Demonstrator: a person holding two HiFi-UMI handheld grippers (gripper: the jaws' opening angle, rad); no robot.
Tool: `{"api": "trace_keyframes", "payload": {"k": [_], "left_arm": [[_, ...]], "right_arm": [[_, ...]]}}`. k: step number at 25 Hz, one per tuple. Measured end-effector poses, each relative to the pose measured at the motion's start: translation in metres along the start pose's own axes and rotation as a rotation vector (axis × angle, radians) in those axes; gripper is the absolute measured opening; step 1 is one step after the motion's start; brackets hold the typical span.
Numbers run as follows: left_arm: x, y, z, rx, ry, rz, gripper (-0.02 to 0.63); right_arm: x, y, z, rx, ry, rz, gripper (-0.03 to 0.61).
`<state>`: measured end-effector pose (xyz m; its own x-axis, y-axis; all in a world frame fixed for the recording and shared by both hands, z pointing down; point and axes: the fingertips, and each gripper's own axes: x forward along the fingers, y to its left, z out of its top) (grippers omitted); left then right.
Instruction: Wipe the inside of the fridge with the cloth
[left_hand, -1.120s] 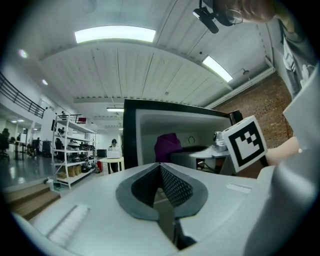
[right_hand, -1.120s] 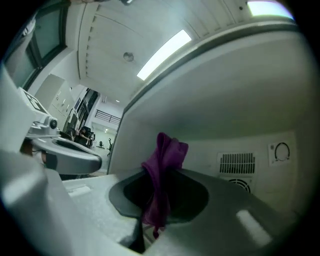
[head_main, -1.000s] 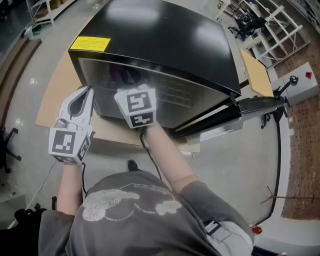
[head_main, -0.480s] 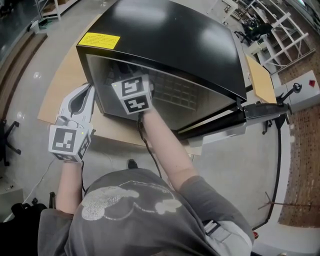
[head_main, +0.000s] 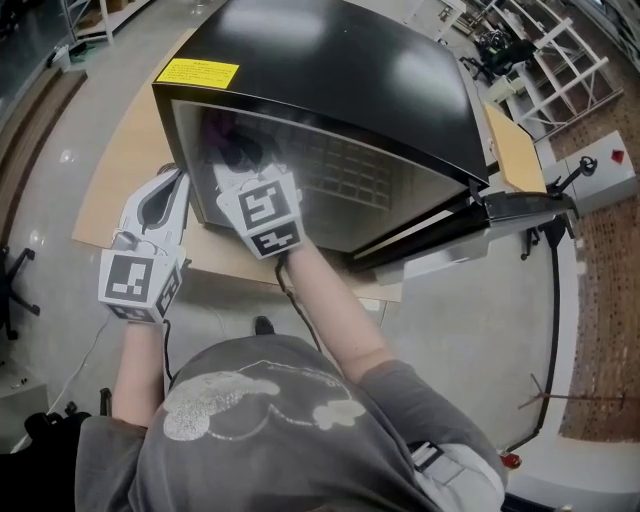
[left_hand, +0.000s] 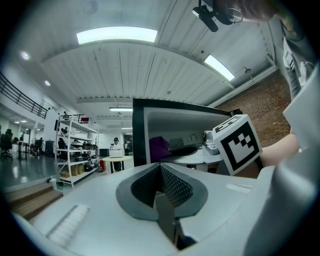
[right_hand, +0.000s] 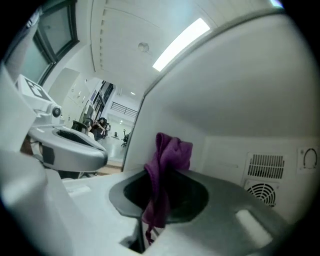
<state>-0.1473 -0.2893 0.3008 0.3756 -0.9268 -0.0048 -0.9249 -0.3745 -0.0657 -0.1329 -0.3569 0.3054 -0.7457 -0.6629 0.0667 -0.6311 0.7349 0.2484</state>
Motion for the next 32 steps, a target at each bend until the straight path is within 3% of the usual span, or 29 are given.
{"api": "trace_keyframes", "payload": {"k": [9,16,24,32], "left_arm": [[0.001,-0.005,-0.003,-0.011,-0.003,-0.021,0.015],[-0.004,-0.008,-0.009,-0.027,-0.001,-0.008,0.015],[-0.002,-0.018,-0.015,-0.032,0.01,-0.026,0.015],[0.011,-0.035,-0.023,-0.037,0.018,-0.077,0.015]], "right_arm": [[-0.03,0.035,0.006,0.02,-0.017,0.08,0.043],[-0.026,0.022,-0.004,0.059,0.032,0.043,0.041],[-0.016,-0.009,-0.032,-0.04,0.21,-0.043,0.043],[-0.054,-0.057,-0.058,-0.04,0.314,-0.197,0.041]]}}
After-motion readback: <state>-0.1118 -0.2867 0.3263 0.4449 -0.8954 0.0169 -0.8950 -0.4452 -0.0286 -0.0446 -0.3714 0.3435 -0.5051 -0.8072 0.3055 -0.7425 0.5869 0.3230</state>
